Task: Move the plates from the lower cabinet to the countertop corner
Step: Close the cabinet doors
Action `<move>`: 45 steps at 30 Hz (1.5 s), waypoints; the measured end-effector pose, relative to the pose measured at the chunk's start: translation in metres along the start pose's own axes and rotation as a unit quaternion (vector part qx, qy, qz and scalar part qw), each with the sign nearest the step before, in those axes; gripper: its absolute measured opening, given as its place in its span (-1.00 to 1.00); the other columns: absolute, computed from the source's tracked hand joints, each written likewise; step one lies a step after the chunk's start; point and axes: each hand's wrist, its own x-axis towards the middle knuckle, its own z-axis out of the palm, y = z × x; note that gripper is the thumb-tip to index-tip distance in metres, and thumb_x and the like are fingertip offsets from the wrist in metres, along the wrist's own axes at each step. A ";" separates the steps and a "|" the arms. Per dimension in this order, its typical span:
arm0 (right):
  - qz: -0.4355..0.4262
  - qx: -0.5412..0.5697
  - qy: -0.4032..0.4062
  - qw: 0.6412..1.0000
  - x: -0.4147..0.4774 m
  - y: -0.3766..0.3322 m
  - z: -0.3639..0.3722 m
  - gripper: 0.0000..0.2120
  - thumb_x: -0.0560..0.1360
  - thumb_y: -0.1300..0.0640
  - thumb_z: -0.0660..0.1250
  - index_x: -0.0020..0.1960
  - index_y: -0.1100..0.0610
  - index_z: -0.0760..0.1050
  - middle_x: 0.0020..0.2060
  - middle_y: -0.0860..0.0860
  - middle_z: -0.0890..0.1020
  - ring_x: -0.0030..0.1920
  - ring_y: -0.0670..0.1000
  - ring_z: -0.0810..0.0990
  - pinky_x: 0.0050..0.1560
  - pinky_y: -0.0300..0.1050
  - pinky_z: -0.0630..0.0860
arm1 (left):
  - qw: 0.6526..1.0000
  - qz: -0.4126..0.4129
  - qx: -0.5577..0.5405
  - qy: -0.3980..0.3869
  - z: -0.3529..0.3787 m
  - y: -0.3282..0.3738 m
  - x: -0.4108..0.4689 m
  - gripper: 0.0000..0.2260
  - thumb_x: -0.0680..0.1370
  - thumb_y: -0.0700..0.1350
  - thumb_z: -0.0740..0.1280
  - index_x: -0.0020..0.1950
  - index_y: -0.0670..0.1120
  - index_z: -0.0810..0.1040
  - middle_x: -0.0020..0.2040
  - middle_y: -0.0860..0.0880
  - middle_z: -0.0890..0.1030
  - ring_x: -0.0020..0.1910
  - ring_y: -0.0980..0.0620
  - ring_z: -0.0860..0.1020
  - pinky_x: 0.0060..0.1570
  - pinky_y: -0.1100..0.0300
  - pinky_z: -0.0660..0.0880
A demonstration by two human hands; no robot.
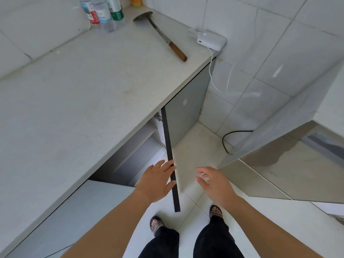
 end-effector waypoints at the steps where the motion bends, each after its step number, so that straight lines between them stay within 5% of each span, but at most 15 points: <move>1: -0.013 -0.010 -0.003 1.000 0.007 -0.005 -0.003 -0.67 0.54 0.09 0.27 0.30 0.09 0.45 0.18 -0.04 0.56 0.09 -0.13 0.51 0.15 -0.26 0.45 | 0.999 -0.028 -0.032 0.003 0.003 0.002 -0.005 -0.52 0.61 0.11 0.04 0.51 0.00 0.11 0.54 0.08 0.06 0.51 0.01 0.07 0.44 0.07 0.14; 6: -0.146 -0.108 -0.062 0.981 0.059 -0.034 -0.012 -0.64 0.56 0.09 0.24 0.34 0.12 0.41 0.26 0.02 0.52 0.24 -0.02 0.48 0.26 -0.25 0.34 | 0.975 -0.162 -0.143 0.056 0.019 0.005 -0.023 -0.32 0.40 -0.09 0.45 0.44 -0.03 0.20 0.46 0.08 0.26 0.32 0.10 0.42 0.13 0.36 0.43; 10: -0.252 -0.181 -0.142 0.940 0.099 -0.061 -0.004 -0.58 0.57 0.08 0.21 0.40 0.11 0.32 0.37 0.02 0.42 0.37 0.02 0.36 0.35 -0.17 0.26 | 0.939 -0.288 -0.168 0.084 0.025 0.006 -0.028 -0.35 0.56 -0.29 0.17 0.53 -0.04 -0.11 0.55 0.06 -0.11 0.51 0.03 0.02 0.39 0.27 0.17; 19: -0.443 -0.309 -0.201 0.817 0.147 -0.099 0.031 -0.50 0.60 0.09 0.14 0.50 0.14 0.10 0.51 0.04 0.10 0.51 0.02 0.04 0.45 -0.13 0.09 | 0.879 -0.429 -0.157 0.135 0.045 0.023 -0.016 -0.36 0.56 -0.21 0.13 0.53 -0.08 -0.18 0.55 0.05 -0.18 0.53 0.02 -0.11 0.48 0.17 -0.05; 23: -0.467 -0.352 -0.204 0.785 0.153 -0.093 0.039 -0.49 0.60 0.07 0.16 0.49 0.19 0.13 0.51 0.10 0.13 0.52 0.09 0.04 0.48 -0.07 0.03 | 0.854 -0.473 -0.167 0.137 0.047 0.039 -0.014 -0.33 0.54 -0.24 0.10 0.52 -0.06 -0.24 0.54 0.06 -0.24 0.53 0.03 -0.16 0.48 0.17 -0.09; 27: -0.481 -0.368 -0.179 0.775 0.153 -0.081 0.041 -0.46 0.51 0.10 0.32 0.42 0.23 0.28 0.45 0.20 0.27 0.46 0.20 0.23 0.39 0.17 0.29 | 0.849 -0.491 -0.157 0.120 0.052 0.038 -0.010 -0.32 0.55 -0.22 0.12 0.51 -0.09 -0.29 0.53 0.03 -0.29 0.52 -0.01 -0.22 0.50 0.08 -0.11; 32: -0.477 -0.415 -0.142 0.762 0.156 -0.073 0.047 -0.32 0.38 0.04 0.46 0.41 0.18 0.30 0.39 0.19 0.36 0.38 0.18 0.39 0.27 0.09 0.42 | 0.843 -0.502 -0.152 0.123 0.053 0.024 -0.007 -0.31 0.55 -0.23 0.11 0.50 -0.10 -0.30 0.53 0.01 -0.30 0.52 -0.04 -0.25 0.48 0.01 -0.13; 39: -0.465 -0.425 -0.160 0.760 0.159 -0.083 0.061 -0.25 0.51 0.04 0.30 0.53 0.13 -0.06 0.52 0.15 0.05 0.53 0.14 0.01 0.45 0.13 0.08 | 0.835 -0.511 -0.149 0.142 0.053 -0.002 -0.016 -0.29 0.53 -0.24 0.12 0.51 -0.02 -0.28 0.55 -0.03 -0.22 0.52 -0.04 -0.23 0.47 0.04 -0.18; 45: -0.445 -0.423 -0.167 0.771 0.158 -0.092 0.068 -0.21 0.52 0.05 0.28 0.53 0.13 -0.16 0.53 0.14 -0.05 0.53 0.13 -0.10 0.46 0.16 0.01 | 0.830 -0.514 -0.147 0.160 0.054 -0.016 -0.024 -0.26 0.50 -0.27 0.12 0.51 0.01 -0.29 0.55 -0.05 -0.17 0.52 -0.06 -0.22 0.40 0.08 -0.28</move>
